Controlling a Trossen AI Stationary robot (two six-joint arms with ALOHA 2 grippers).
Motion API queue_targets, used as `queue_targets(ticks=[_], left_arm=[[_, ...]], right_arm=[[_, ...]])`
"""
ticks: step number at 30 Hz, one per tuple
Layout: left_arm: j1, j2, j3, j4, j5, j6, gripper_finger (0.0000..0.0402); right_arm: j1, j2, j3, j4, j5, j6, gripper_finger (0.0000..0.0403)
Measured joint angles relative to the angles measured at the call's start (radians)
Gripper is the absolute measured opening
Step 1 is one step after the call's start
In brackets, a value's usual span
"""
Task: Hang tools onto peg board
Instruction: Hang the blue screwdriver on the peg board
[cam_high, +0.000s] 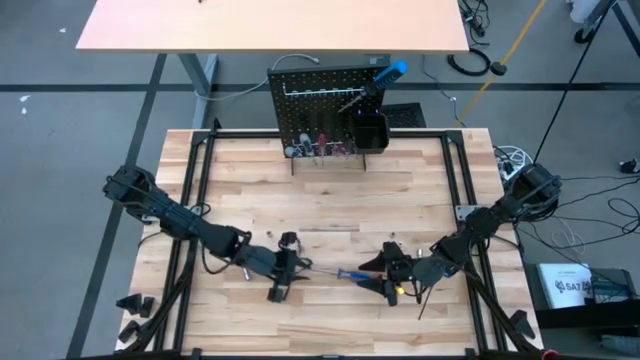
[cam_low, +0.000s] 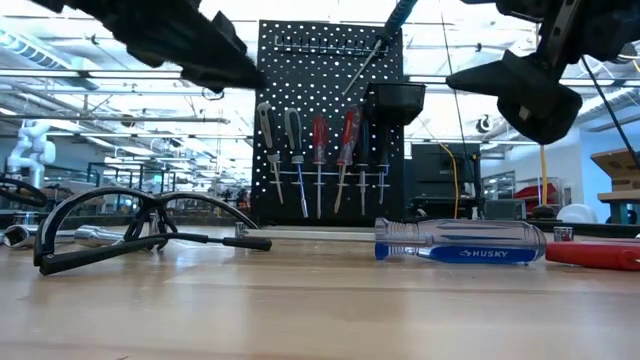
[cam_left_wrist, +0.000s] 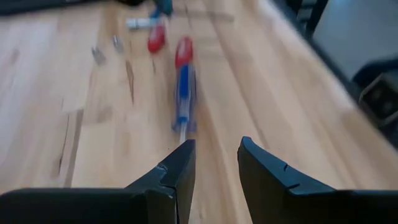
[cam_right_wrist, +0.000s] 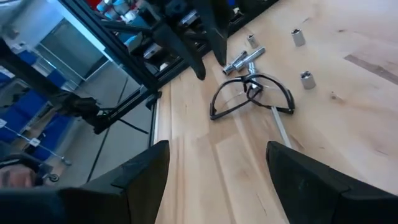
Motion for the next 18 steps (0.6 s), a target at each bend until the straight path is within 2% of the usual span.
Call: queue_targets(ticks=[3, 9, 18], left_arm=[[-0.009, 0.007, 0.044, -0.104, 0.000, 0.001, 0.0123], [0.002, 0.050, 0.063, -0.068, 0.003, 0.089, 0.0123], [0.086, 0.233, 0.139, -0.045, 0.107, 0.170, 0.0123]], right_arm=[[0.000, 0.000, 0.000, 0.000, 0.000, -0.006, 0.0260], [0.000, 0.000, 0.000, 0.000, -0.004, -0.019, 0.0260], [0.000, 0.000, 0.000, 0.006, -0.006, -0.019, 0.0260]])
